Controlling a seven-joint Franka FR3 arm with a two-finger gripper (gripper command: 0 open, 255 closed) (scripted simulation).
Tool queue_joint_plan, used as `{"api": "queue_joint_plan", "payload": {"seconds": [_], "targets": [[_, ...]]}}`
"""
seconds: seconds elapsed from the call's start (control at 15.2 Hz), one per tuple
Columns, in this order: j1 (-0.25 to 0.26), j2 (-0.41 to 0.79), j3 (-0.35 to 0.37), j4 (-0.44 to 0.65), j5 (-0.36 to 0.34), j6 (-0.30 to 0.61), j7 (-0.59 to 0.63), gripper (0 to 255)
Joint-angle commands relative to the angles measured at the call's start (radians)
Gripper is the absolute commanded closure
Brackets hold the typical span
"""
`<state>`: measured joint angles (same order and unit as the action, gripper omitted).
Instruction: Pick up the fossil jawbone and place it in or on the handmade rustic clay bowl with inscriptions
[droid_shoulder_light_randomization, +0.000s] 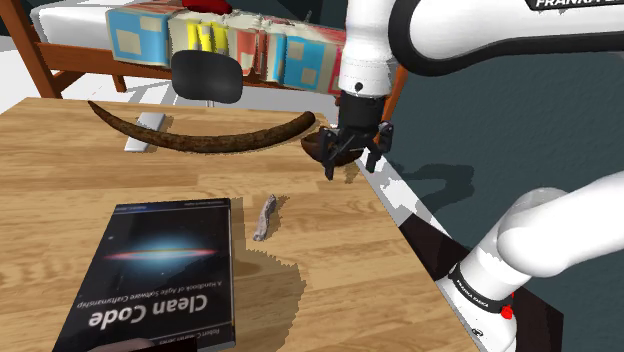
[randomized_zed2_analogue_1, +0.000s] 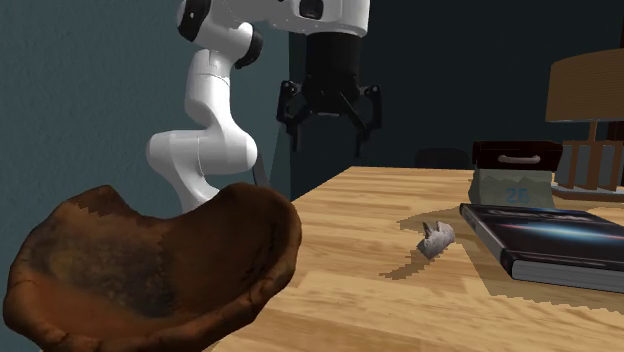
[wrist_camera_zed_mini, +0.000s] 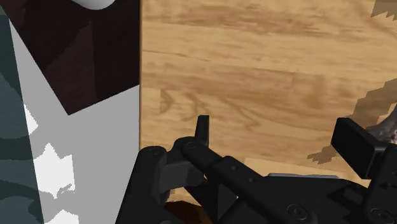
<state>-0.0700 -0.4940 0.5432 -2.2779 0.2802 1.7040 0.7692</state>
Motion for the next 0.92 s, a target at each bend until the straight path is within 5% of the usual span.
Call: {"api": "queue_joint_plan", "payload": {"seconds": [0.0,0.46,0.86], "targets": [[-0.023,0.077,0.060,0.048,-0.008,0.024,0.108,0],[-0.083,0.434,0.253,0.271,-0.161,0.086,0.522,0],[0.002,0.749,0.268,0.488,-0.359,0.071,0.835,0]]}}
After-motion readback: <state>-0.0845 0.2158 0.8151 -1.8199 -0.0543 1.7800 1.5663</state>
